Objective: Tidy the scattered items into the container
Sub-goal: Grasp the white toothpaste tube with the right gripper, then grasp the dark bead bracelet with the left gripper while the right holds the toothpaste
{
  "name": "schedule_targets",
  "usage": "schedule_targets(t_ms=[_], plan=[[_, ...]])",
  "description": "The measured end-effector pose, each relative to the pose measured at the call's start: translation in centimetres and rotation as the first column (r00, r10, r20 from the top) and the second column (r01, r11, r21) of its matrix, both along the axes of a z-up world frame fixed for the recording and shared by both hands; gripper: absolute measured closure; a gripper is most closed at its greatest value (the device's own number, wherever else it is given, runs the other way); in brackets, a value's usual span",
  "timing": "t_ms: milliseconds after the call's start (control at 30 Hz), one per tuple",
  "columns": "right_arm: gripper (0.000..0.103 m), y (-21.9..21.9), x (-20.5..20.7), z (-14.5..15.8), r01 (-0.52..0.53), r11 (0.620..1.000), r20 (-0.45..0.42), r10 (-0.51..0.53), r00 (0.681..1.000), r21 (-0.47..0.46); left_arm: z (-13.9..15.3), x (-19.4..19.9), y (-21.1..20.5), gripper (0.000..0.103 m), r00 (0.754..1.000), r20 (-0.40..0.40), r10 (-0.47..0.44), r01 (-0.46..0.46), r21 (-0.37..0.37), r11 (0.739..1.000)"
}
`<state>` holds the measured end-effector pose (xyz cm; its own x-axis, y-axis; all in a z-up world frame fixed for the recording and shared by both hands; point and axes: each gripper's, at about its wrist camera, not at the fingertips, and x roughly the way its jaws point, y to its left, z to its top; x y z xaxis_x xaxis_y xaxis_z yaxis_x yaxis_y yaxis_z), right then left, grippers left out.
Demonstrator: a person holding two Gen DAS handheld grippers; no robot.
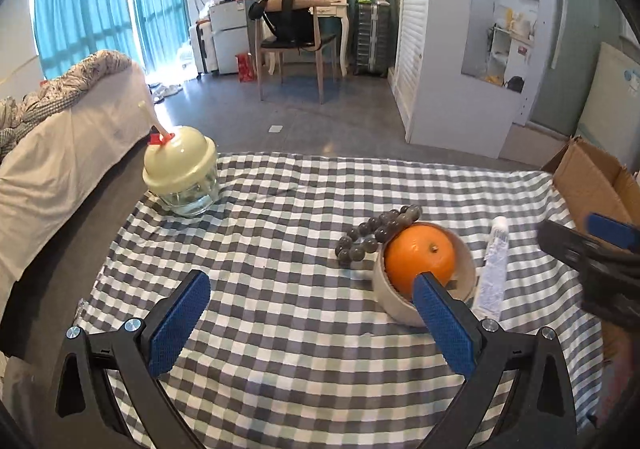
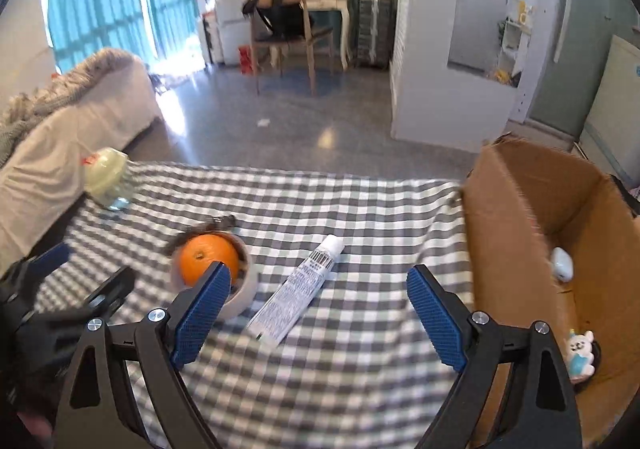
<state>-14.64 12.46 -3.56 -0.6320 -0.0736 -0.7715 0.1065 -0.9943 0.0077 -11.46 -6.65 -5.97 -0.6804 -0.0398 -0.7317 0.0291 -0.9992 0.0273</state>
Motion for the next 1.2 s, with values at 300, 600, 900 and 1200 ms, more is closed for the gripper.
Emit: schedule_targets(t_ms=[300,600,900,1200], plan=[[0.017,-1.7,-5.0,-5.9,0.021,0.999,0.116,-0.026,0.993,0.045,-1.6,-2.4,-0.1,0.000,0.999,0.013,-0.041,0.041,0.005,0.999],[0.079,0.1,-5.0,-6.5,0.012,1.000,0.156,-0.010,0.988,-0.011,-2.6,-4.7,0.5,0.000,0.978,0.054,-0.202,0.200,0.030,0.979],[0.079,1.2,-2.3,-4.7,-0.034,0.998,0.116,0.040,0.992,-0.054,-2.0,-5.8,0.7,0.004,0.969,0.036,-0.246,0.245,0.031,0.969],[0.079,0.3,-2.7,-4.9,-0.046,0.997,0.118,0.054,0.992,-0.070,-2.5,-9.3,1.5,0.009,0.956,0.051,-0.290,0.286,0.072,0.955]])
